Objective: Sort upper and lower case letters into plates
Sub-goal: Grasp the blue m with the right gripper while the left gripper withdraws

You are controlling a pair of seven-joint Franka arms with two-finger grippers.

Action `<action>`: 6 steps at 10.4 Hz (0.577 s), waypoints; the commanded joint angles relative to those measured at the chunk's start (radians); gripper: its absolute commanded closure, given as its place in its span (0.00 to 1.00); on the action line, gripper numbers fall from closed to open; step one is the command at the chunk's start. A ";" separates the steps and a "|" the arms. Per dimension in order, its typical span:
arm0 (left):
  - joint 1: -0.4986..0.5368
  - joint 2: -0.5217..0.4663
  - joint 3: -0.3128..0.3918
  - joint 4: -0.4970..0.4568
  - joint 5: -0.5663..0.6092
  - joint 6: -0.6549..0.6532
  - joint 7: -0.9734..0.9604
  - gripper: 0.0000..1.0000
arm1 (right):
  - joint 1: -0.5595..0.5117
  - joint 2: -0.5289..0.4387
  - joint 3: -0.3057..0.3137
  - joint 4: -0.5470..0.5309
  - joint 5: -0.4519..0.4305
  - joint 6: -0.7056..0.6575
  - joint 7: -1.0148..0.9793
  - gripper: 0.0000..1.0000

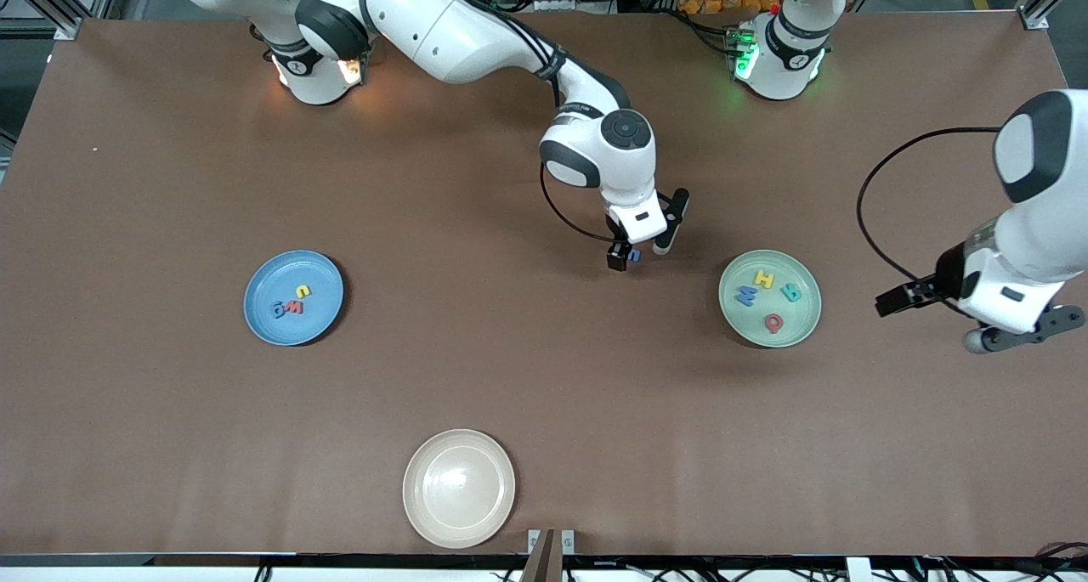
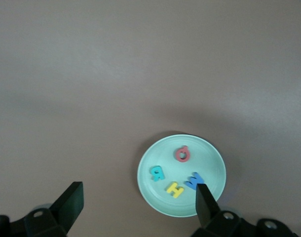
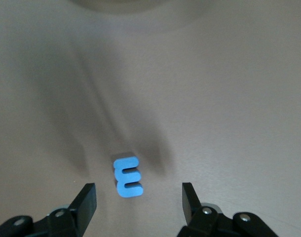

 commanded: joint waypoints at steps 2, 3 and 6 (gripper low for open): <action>-0.206 -0.078 0.284 0.055 -0.103 -0.086 0.115 0.00 | 0.021 0.040 0.003 0.006 0.023 0.046 -0.019 0.25; -0.232 -0.101 0.333 0.057 -0.126 -0.088 0.113 0.00 | 0.020 0.041 0.003 0.006 0.023 0.048 -0.024 0.25; -0.245 -0.135 0.386 0.059 -0.151 -0.092 0.102 0.00 | 0.021 0.060 0.003 0.008 0.021 0.081 -0.024 0.30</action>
